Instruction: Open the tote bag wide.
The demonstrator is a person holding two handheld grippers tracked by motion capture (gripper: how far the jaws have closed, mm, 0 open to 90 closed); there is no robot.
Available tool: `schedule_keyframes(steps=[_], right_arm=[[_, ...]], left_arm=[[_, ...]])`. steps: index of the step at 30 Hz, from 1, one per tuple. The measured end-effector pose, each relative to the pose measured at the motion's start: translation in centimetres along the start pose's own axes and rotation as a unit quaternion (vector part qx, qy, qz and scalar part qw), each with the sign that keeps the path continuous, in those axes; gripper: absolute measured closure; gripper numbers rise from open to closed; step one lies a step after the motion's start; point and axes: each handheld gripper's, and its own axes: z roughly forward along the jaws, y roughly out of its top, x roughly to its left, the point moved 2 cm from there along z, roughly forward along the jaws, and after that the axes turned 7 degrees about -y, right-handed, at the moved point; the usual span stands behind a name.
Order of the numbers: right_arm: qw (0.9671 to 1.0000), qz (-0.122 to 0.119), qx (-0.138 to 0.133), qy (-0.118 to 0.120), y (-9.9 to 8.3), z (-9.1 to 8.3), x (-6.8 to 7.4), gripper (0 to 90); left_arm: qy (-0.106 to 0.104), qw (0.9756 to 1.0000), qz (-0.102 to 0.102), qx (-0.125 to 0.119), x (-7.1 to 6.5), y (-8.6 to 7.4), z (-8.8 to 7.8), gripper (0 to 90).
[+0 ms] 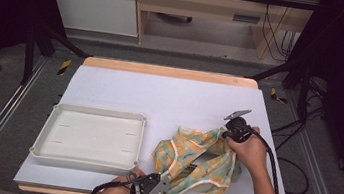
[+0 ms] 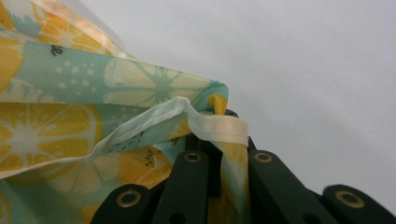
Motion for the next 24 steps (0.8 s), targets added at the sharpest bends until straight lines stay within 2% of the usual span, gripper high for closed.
schedule_keyframes(steps=[5, 6, 7, 8, 9, 10, 11, 13, 15, 16, 18, 20, 21, 22, 24], right_arm=[[1.0, -0.005, 0.002, -0.004, 0.0, -0.1, 0.0, 87.2], [0.9999, -0.006, 0.001, -0.009, 0.0, -0.1, 0.0, 84.4], [0.9998, -0.004, -0.008, -0.016, 0.0, -0.6, -0.1, 77.1], [0.9998, -0.004, -0.008, -0.016, 0.0, -0.6, -0.1, 77.1], [0.9996, -0.002, -0.017, -0.021, 0.1, -1.0, -0.1, 71.2], [0.9992, 0.004, -0.026, -0.03, 0.1, -1.5, -0.1, 66.6], [0.9989, -0.001, -0.033, -0.033, 0.2, -2.1, -0.2, 63.6], [0.998, 0.003, -0.051, -0.036, 0.2, -3.3, -0.1, 56.1], [0.9965, 0.008, -0.076, -0.034, 0.1, -5.5, 0.2, 46.9], [0.9965, 0.008, -0.076, -0.034, 0.1, -5.5, 0.2, 46.9], [0.9959, 0.001, -0.085, -0.032, 0.1, -6.5, 0.4, 39.4], [0.9949, -0.002, -0.093, -0.037, 0.1, -7.6, 0.7, 36.6], [0.993, -0.012, -0.11, -0.043, 0.1, -8.9, 1.1, 36.6], [0.993, -0.012, -0.11, -0.043, 0.1, -8.9, 1.1, 36.6], [0.9913, -0.02, -0.125, -0.037, 0.0, -10.4, 1.7, 37.0]], left_arm=[[0.001, 1.0, -0.004, 0.002, 0.0, 0.0, 0.0, 90.0], [0.007, 0.9999, -0.006, -0.007, 0.1, 0.0, 0.0, 90.0], [0.01, 0.9999, -0.009, -0.01, 0.3, 0.1, -0.2, 86.9], [0.012, 0.9997, -0.009, -0.019, 0.3, 0.1, -0.3, 86.9], [0.001, 0.9996, -0.003, -0.028, 0.4, 0.3, -0.3, 84.2], [0.008, 0.9994, -0.006, -0.032, 0.5, 0.3, -0.6, 81.3], [0.022, 0.9992, -0.015, -0.029, 0.5, 0.3, -1.0, 79.6], [0.029, 0.9985, -0.019, -0.042, 0.5, 0.7, -1.5, 75.7], [0.032, 0.9977, -0.02, -0.056, 0.6, 1.0, -2.1, 71.6], [0.035, 0.9975, -0.019, -0.058, 0.6, 1.1, -2.3, 71.6], [0.043, 0.9971, -0.019, -0.06, 0.7, 1.4, -2.7, 67.8], [0.048, 0.9964, -0.018, -0.068, 0.7, 1.8, -3.1, 65.0], [0.051, 0.996, -0.017, -0.071, 0.8, 2.0, -3.4, 62.3], [0.056, 0.9953, -0.018, -0.076, 0.8, 2.2, -3.8, 62.3], [0.068, 0.9937, -0.019, -0.087, 1.2, 2.7, -4.6, 61.4]])
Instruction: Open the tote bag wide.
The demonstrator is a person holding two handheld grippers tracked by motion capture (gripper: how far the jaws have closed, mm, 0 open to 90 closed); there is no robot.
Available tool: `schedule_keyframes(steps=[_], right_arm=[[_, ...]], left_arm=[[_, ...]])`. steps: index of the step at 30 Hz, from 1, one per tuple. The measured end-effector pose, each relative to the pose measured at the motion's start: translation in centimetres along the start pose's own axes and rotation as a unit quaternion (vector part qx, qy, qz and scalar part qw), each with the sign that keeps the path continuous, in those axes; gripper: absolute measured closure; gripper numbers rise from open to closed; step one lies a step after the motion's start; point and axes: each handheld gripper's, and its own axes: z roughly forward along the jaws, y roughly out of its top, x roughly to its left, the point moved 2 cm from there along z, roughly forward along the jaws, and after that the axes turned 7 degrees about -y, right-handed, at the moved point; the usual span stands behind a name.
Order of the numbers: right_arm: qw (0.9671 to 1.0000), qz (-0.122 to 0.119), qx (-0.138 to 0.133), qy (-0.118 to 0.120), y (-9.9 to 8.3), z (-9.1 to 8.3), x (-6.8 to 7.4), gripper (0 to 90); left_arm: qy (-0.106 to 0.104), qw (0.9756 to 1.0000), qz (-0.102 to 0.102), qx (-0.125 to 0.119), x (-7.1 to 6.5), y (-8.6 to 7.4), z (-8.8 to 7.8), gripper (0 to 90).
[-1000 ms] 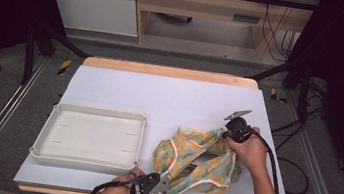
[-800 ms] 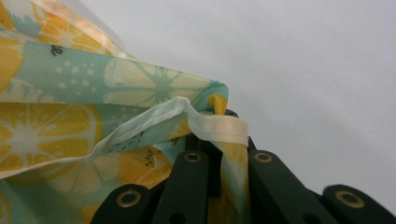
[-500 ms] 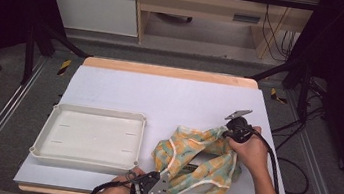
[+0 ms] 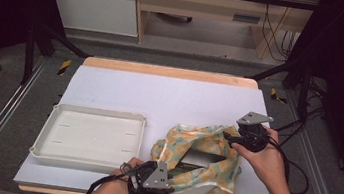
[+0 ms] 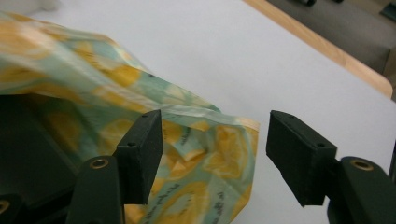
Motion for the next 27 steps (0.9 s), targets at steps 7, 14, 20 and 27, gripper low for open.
schedule_keyframes(steps=[7, 14, 20, 27], right_arm=[[0.9986, -0.029, -0.025, 0.035, -0.3, -3.1, 2.4, 40.5], [0.9972, -0.042, -0.02, 0.058, -1.9, -4.5, 3.8, 42.5], [0.9963, -0.051, -0.016, 0.067, -3.3, -5.1, 4.1, 38.7], [0.9929, -0.071, -0.022, 0.093, -4.8, -6.3, 4.6, 31.4]], left_arm=[[0.037, 0.9988, -0.015, -0.03, 1.9, 2.6, -2.5, 53.4], [0.054, 0.9973, -0.03, -0.041, 2.7, 3.9, -3.5, 50.3], [0.084, 0.9952, -0.047, -0.019, 4.2, 4.3, -2.2, 41.2], [0.083, 0.9948, -0.059, -0.005, 5.8, 4.6, -0.6, 29.7]])
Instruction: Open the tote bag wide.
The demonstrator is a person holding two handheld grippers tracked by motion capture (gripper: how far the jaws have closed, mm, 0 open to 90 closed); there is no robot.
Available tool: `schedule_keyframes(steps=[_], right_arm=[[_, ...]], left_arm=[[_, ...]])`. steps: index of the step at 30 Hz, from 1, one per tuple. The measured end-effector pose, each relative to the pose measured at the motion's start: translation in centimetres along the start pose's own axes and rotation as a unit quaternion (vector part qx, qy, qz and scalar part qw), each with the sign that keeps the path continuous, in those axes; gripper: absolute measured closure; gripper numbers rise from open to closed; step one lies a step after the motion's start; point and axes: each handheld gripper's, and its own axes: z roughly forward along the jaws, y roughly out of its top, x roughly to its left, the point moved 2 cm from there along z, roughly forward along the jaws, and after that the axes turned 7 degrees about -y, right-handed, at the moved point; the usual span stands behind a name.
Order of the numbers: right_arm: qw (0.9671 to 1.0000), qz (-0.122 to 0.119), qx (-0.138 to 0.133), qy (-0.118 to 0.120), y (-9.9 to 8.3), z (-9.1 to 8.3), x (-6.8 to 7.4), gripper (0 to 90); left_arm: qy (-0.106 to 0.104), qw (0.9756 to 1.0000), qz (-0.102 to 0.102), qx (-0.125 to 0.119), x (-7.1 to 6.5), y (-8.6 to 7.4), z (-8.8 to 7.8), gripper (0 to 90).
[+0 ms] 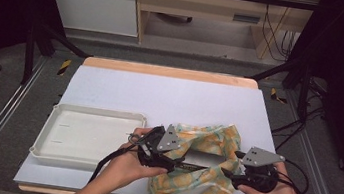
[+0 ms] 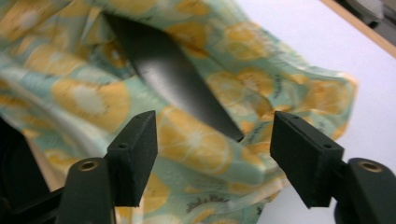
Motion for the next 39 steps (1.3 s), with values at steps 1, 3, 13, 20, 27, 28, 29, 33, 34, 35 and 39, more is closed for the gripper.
schedule_keyframes(steps=[1, 3, 13, 20, 27, 28, 29, 33, 34, 35, 39], right_arm=[[1.0, -0.008, 0.001, 0.006, -0.1, 0.2, 0.1, 30.0], [0.9996, -0.02, 0.007, 0.017, -0.2, 0.7, 0.4, 29.0], [0.998, -0.049, 0.014, 0.036, -0.8, 2.3, 1.4, 65.2], [0.9977, -0.048, 0.013, 0.045, -1.3, 1.7, 1.8, 87.9], [0.9983, -0.035, 0.019, 0.042, -2.5, 1.0, 1.9, 90.0], [0.9983, -0.034, 0.02, 0.041, -2.8, 1.1, 1.9, 90.0], [0.9983, -0.032, 0.025, 0.042, -3.3, 1.2, 2.2, 90.0], [0.9983, -0.028, 0.029, 0.042, -4.2, 1.6, 2.3, 90.0], [0.9983, -0.028, 0.029, 0.042, -4.2, 1.6, 2.3, 90.0], [0.9982, -0.028, 0.031, 0.042, -4.3, 1.6, 2.3, 90.0], [0.9983, -0.024, 0.034, 0.041, -4.9, 1.8, 2.3, 90.0]], left_arm=[[-0.002, 1.0, -0.001, 0.003, 0.2, 0.1, 0.4, 29.5], [-0.005, 0.9999, -0.001, 0.015, 0.6, 0.2, 1.3, 28.0], [-0.02, 0.9977, -0.002, 0.065, 1.8, -0.6, 3.9, 56.9], [-0.022, 0.9961, 0.001, 0.085, 1.8, -1.0, 4.3, 86.3], [0.034, 0.9965, 0.003, 0.076, 2.7, -2.1, 2.6, 89.0], [0.036, 0.9966, 0.0, 0.075, 2.9, -2.3, 2.4, 89.1], [0.037, 0.9964, -0.002, 0.076, 3.1, -2.6, 2.3, 89.2], [0.051, 0.9954, -0.009, 0.081, 3.8, -3.5, 2.2, 89.3], [0.057, 0.995, -0.009, 0.081, 3.9, -3.7, 2.2, 89.3], [0.059, 0.9949, -0.009, 0.082, 4.0, -3.8, 2.1, 89.2], [0.064, 0.9945, -0.017, 0.082, 4.4, -4.2, 2.5, 89.3]])
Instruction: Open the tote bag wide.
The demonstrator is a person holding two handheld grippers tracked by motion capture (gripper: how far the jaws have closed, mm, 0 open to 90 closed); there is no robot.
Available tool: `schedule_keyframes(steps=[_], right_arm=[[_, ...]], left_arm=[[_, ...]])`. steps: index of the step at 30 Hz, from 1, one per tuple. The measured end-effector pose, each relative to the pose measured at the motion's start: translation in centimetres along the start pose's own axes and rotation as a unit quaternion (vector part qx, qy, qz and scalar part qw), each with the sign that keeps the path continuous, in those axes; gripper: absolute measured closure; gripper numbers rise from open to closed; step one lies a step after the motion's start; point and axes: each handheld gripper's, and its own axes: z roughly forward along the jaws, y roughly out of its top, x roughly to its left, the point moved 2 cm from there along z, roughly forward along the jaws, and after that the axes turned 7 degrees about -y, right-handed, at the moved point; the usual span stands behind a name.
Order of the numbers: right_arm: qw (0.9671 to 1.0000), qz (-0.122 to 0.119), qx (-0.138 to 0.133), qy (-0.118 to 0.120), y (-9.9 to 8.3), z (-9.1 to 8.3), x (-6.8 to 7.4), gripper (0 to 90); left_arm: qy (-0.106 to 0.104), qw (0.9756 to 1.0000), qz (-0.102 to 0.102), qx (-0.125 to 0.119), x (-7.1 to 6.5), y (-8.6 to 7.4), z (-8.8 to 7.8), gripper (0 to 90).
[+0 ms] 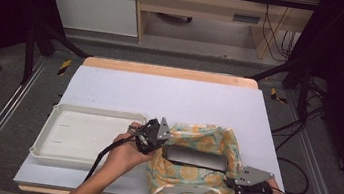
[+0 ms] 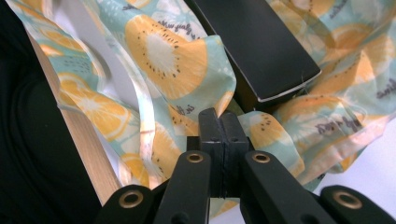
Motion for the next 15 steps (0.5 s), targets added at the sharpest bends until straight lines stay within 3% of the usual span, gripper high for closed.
schedule_keyframes(steps=[5, 15], right_arm=[[0.9999, 0.004, 0.009, -0.004, -0.7, 0.2, -0.1, 90.0], [0.9997, 0.014, 0.02, -0.002, -2.0, 0.6, -0.1, 90.0]], left_arm=[[0.012, 0.9999, -0.001, 0.0, 0.3, 0.1, 0.8, 89.4], [-0.002, 0.9996, -0.01, 0.028, 0.6, -0.7, 2.4, 89.5]])
